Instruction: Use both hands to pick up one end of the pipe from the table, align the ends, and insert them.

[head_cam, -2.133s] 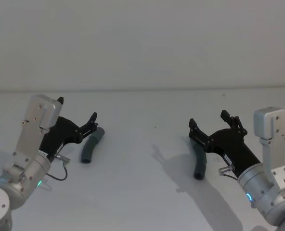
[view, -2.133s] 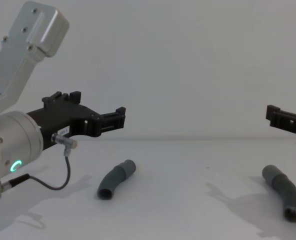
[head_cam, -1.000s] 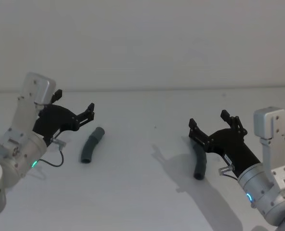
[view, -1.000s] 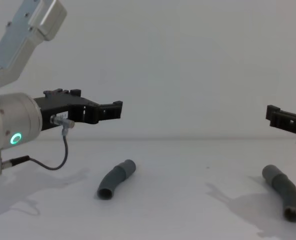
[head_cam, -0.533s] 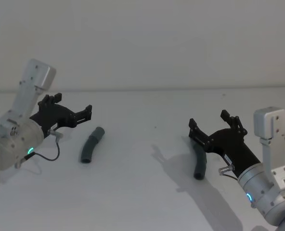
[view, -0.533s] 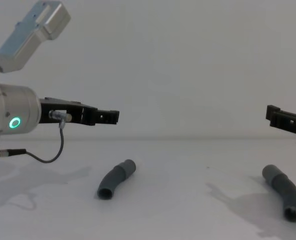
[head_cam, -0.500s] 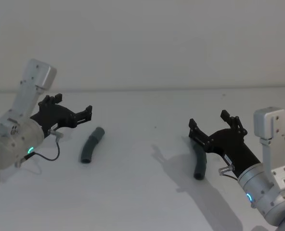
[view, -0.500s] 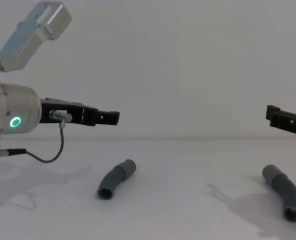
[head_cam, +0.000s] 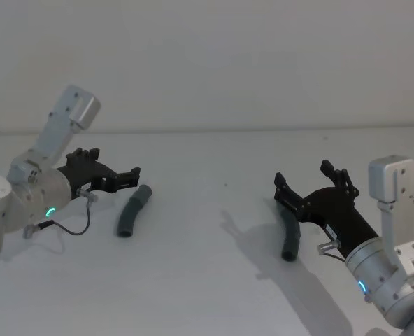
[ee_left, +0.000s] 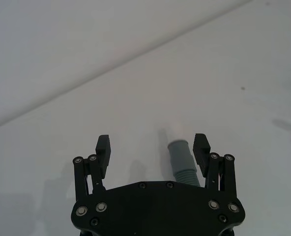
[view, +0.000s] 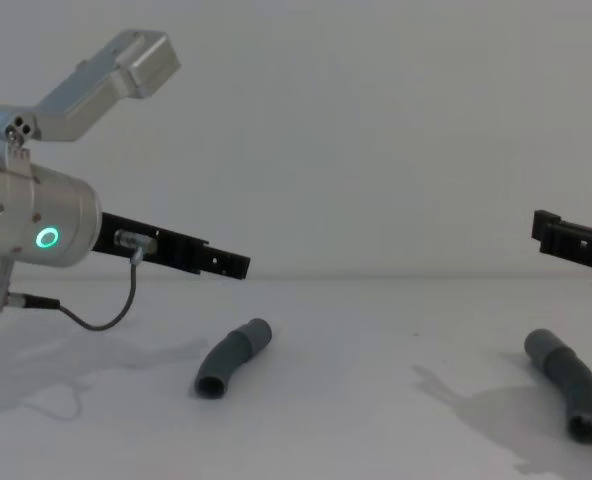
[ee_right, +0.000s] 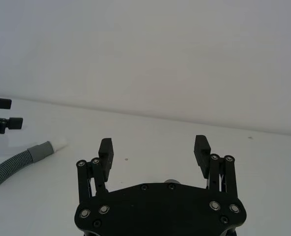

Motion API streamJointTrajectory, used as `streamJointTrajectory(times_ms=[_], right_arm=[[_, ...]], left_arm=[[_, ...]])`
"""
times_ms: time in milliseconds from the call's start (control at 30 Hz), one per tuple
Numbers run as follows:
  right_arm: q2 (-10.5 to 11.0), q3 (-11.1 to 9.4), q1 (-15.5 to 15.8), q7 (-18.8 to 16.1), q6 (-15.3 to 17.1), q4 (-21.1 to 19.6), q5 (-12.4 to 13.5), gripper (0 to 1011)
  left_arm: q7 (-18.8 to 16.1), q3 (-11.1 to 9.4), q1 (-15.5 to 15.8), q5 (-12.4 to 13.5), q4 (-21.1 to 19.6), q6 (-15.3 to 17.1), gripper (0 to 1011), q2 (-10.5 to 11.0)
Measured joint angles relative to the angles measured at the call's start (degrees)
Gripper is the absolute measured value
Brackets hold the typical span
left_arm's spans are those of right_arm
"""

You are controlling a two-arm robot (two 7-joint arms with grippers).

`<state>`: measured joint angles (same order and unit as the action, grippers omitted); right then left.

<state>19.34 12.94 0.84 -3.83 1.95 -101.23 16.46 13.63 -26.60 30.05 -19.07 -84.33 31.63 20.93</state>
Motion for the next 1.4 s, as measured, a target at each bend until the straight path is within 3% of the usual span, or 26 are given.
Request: streamJointTrajectory(times_ms=[467,900,1400], right_arm=[[0.00,0.00,0.00,0.00,0.00,0.00,0.00,1000],[0.00,0.00,0.00,0.00,0.00,0.00,0.00,1000],[0.00,0.00,0.00,0.00,0.00,0.00,0.00,1000]], left_arm=[[0.57,-1.53,0.68,1.26,-0.48,5.11,1001,0.09],[0.17,-0.58,-0.29,0.67,-1.30,8.76,1001,-1.12],[0.06,0.30,-0.73,-0.01,0.21,10.55,1001,-3.22]])
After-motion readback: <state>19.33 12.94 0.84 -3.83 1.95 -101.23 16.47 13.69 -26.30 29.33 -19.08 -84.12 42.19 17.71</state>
